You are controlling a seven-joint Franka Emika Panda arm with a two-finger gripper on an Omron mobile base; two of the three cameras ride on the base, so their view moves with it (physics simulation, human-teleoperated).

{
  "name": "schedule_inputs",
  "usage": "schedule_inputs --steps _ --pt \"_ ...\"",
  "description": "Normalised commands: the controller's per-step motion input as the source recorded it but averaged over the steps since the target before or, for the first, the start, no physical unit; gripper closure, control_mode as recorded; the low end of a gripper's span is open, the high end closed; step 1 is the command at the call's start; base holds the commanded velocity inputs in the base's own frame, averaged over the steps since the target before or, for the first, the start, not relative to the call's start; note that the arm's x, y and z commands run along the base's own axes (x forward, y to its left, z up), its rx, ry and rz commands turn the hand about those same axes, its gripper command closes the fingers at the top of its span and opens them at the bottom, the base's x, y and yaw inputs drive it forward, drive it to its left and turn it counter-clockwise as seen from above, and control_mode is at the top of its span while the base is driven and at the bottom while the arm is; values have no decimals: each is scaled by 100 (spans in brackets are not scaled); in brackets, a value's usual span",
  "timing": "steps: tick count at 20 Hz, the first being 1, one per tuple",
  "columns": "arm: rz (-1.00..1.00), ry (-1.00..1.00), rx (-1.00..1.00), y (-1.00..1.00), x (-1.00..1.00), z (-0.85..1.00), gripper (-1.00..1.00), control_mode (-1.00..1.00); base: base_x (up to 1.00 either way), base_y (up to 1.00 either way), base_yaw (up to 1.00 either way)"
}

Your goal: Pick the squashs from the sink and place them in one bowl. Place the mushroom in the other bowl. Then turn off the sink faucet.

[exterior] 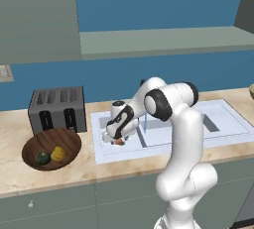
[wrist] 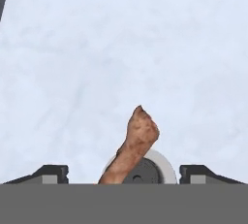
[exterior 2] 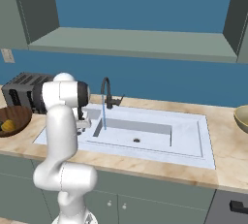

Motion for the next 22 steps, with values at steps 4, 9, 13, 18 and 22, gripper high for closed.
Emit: schedule_inputs --steps 4,9,13,18,22 --pt "0 0 0 0 0 0 100 -100 0 0 0" --pt "-5 0 0 0 0 23 100 -100 0 0 0" --pt "-17 0 0 0 -13 97 100 -100 0 0 0" --pt "-18 0 0 0 -26 100 100 -100 0 0 0" --pt "-14 0 0 -1 -78 100 100 -100 0 0 0"
